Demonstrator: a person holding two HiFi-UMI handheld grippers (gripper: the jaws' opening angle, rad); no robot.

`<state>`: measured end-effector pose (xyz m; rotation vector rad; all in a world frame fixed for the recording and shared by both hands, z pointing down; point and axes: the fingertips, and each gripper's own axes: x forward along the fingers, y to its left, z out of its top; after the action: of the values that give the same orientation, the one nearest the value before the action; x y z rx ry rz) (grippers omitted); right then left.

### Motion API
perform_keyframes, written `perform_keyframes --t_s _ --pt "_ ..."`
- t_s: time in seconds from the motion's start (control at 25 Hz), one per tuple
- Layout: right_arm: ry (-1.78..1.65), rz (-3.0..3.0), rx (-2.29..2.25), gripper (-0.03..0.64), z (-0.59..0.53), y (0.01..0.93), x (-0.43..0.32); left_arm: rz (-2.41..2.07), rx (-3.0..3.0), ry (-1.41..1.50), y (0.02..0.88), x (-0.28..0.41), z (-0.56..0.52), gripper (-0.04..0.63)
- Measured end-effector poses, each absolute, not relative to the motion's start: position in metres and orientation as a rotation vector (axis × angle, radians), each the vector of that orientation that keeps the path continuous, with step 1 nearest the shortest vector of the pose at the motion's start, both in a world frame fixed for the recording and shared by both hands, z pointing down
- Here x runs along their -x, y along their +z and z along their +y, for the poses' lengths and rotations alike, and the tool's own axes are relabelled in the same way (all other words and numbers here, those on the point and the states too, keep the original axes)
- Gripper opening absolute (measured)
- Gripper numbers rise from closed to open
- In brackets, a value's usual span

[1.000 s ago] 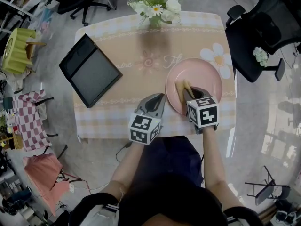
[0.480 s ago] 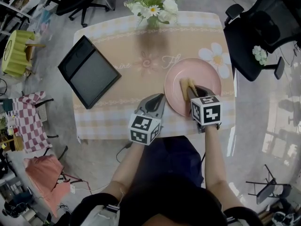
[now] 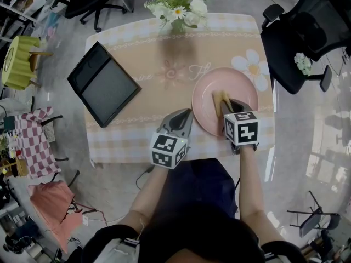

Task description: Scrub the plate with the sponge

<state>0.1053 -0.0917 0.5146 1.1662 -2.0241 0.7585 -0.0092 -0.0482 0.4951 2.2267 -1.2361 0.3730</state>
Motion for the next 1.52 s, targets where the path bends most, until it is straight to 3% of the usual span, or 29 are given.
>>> perform_keyframes --t_s 1.52 --pt "0.599 -1.821 -1.272 0.054 -0.103 0.512 -0.161 -1.197 -2.243 0.379 0.497 0.001 -0.053 0.015"
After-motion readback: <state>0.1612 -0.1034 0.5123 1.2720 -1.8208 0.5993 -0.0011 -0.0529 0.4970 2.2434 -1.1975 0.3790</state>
